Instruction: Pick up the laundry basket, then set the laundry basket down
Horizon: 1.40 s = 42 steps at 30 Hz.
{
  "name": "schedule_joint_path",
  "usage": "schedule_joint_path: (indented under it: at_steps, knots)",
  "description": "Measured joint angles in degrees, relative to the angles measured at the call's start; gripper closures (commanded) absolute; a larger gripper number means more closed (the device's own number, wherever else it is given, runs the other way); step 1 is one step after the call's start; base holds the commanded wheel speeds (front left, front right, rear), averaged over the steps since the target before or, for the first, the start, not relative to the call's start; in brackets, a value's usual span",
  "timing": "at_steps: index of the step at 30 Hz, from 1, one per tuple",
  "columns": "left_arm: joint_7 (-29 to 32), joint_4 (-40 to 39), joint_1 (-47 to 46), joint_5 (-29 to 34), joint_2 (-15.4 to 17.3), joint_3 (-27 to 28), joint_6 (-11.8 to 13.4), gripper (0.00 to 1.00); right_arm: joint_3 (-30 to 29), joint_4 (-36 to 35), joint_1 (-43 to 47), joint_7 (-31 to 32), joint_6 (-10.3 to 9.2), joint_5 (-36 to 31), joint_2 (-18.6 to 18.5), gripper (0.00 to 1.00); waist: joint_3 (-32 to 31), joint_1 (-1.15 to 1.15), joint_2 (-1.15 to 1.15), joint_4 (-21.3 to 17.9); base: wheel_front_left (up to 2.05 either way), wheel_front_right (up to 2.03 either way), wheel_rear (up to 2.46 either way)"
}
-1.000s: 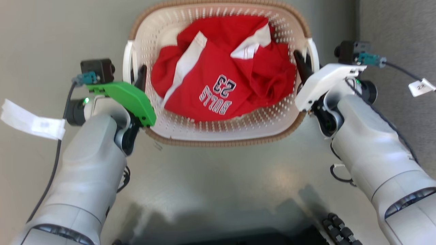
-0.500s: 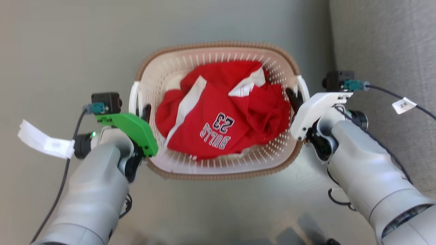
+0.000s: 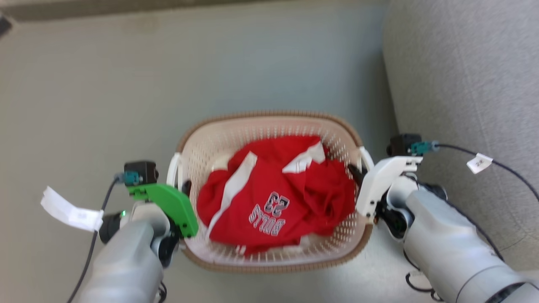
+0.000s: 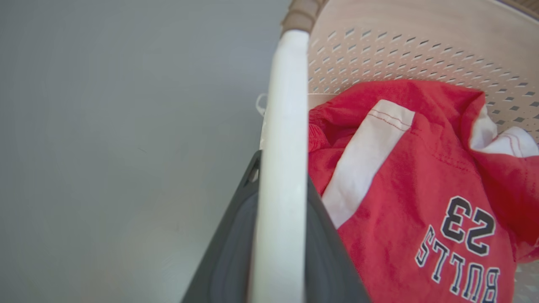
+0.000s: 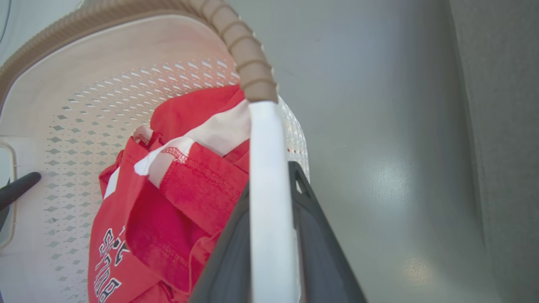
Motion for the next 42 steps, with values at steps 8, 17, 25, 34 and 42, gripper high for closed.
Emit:
schedule_joint_path:
  at_steps: [8,17,25,34,42]
  knots:
    - [2.6,0.2,4.9,-2.7,0.0,-0.9,0.0,1.00,2.0,0.0,4.2,3.1,-0.04,2.1,0.0,1.00,-6.6,0.00,0.00,-0.3,0.00,0.00,0.00]
    - [5.5,-0.2,10.1,-5.5,0.0,-2.5,0.0,1.00,3.8,0.5,8.4,6.3,-0.05,3.9,0.0,1.00,-14.0,0.00,0.00,-0.7,0.00,0.00,0.00]
    - [7.1,-0.5,11.1,-7.3,0.1,-3.2,0.0,1.00,4.4,0.9,8.9,8.2,-0.45,4.5,0.0,1.00,-18.3,0.00,0.00,-0.9,0.00,0.00,0.00]
    - [9.3,-0.1,11.1,-8.3,0.1,-3.9,0.0,1.00,5.2,1.3,8.8,10.2,-0.46,5.7,-0.1,1.00,-19.3,0.00,0.00,-1.0,0.00,0.00,0.00]
    - [9.5,0.0,11.1,-8.8,0.1,-4.2,0.0,1.00,5.7,1.2,8.6,10.4,-0.47,6.0,-0.1,1.00,-19.5,0.00,0.00,-0.9,0.00,0.00,0.00]
